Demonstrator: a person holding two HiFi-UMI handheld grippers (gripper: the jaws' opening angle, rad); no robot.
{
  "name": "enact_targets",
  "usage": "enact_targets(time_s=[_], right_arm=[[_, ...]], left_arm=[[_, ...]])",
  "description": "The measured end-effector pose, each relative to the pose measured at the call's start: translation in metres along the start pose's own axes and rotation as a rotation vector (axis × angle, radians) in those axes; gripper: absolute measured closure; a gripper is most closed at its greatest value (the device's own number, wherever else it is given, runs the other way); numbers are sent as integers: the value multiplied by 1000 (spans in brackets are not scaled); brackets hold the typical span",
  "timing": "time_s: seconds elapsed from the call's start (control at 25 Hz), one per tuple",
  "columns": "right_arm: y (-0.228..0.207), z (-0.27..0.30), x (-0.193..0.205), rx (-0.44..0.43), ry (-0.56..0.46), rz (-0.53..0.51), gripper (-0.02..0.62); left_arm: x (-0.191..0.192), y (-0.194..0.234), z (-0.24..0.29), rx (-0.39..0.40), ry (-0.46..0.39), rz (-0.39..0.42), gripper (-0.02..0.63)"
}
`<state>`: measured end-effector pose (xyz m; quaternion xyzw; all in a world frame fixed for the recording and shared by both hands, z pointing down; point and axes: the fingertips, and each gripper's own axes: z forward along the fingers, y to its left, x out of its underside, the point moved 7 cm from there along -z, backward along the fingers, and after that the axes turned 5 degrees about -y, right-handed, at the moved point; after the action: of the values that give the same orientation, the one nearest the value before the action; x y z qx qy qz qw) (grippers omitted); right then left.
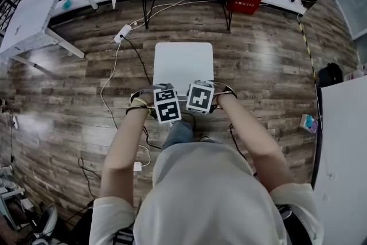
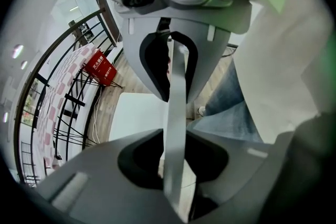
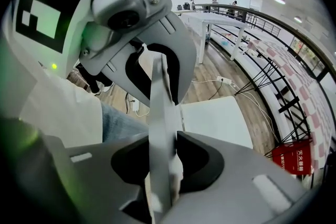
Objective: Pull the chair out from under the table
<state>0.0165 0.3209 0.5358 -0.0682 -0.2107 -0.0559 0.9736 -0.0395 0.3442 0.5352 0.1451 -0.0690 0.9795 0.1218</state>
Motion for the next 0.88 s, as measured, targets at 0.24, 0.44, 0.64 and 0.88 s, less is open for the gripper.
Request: enact_targets(time_s=[0.24, 0.44, 0.64, 0.88], right_arm=[[5, -12, 1, 34, -10, -22, 499], [7, -24, 2, 47, -17, -27, 500], [6, -40, 7, 55, -22, 5, 509], [10, -55, 4, 83, -91, -2, 523]], left_arm=[[-3, -2, -11, -24, -2, -13, 514], [-7, -3, -22, -47, -1, -18, 514], [-10, -3, -31, -69, 1, -36, 511], [-15, -4, -47, -78, -25, -80, 518]])
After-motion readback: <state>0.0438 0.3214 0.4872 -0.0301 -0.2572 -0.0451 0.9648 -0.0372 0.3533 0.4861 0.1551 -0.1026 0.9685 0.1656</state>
